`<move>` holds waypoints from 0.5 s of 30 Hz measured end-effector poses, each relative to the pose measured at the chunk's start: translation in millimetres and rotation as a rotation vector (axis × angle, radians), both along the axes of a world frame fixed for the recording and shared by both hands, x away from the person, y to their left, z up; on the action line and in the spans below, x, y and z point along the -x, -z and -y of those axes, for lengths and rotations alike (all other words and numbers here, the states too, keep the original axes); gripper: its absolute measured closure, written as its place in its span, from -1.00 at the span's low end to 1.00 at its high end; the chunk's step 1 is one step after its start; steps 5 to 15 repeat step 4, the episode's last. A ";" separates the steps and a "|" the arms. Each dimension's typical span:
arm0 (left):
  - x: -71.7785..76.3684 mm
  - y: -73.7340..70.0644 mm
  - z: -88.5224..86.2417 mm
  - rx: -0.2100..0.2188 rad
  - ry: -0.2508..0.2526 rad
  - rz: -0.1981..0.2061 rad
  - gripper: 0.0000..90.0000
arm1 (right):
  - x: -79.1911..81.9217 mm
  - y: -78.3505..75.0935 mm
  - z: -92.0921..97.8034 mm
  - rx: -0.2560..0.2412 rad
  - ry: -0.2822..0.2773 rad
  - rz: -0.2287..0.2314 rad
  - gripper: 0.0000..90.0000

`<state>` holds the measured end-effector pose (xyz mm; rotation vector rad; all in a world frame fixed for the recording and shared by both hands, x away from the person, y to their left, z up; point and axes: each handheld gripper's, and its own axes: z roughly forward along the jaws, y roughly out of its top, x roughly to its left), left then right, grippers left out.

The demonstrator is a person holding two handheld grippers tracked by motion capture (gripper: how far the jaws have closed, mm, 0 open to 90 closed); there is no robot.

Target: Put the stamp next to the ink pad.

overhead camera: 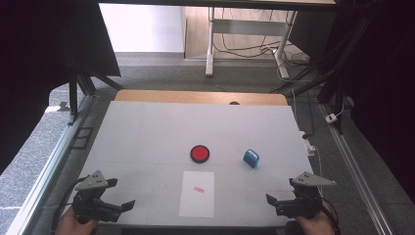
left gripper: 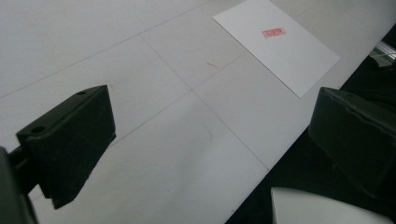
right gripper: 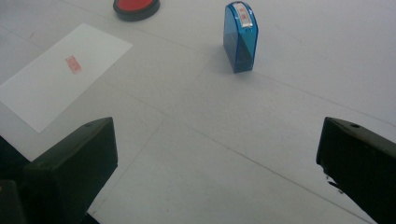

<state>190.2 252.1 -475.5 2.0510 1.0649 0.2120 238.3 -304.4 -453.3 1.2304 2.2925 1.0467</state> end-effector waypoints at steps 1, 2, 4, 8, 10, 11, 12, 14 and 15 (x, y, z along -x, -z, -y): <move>-0.1 0.0 0.0 -0.001 0.000 -0.001 -0.99 | 0.0 0.2 0.0 0.002 0.003 -0.004 -1.00; -0.2 -0.1 -0.1 0.001 0.000 -0.001 -0.99 | -0.2 0.3 0.2 0.001 0.003 -0.005 -1.00; -0.8 -0.4 0.3 0.007 -0.003 -0.001 -0.99 | -0.8 1.1 0.0 0.003 0.003 -0.008 -1.00; -0.8 -0.4 0.3 0.007 -0.003 -0.001 -0.99 | -0.8 1.1 0.0 0.003 0.003 -0.008 -1.00; -0.8 -0.4 0.3 0.007 -0.003 -0.001 -0.99 | -0.8 1.1 0.0 0.003 0.003 -0.008 -1.00; -0.8 -0.4 0.3 0.007 -0.003 -0.001 -0.99 | -0.8 1.1 0.0 0.003 0.003 -0.008 -1.00; -0.8 -0.4 0.3 0.007 -0.003 -0.001 -0.99 | -0.8 1.1 0.0 0.003 0.003 -0.008 -1.00; -0.8 -0.4 0.3 0.007 -0.003 -0.001 -0.99 | -0.8 1.1 0.0 0.003 0.003 -0.008 -1.00; -0.8 -0.4 0.3 0.007 -0.003 -0.001 -0.99 | -0.8 1.1 0.0 0.003 0.003 -0.008 -1.00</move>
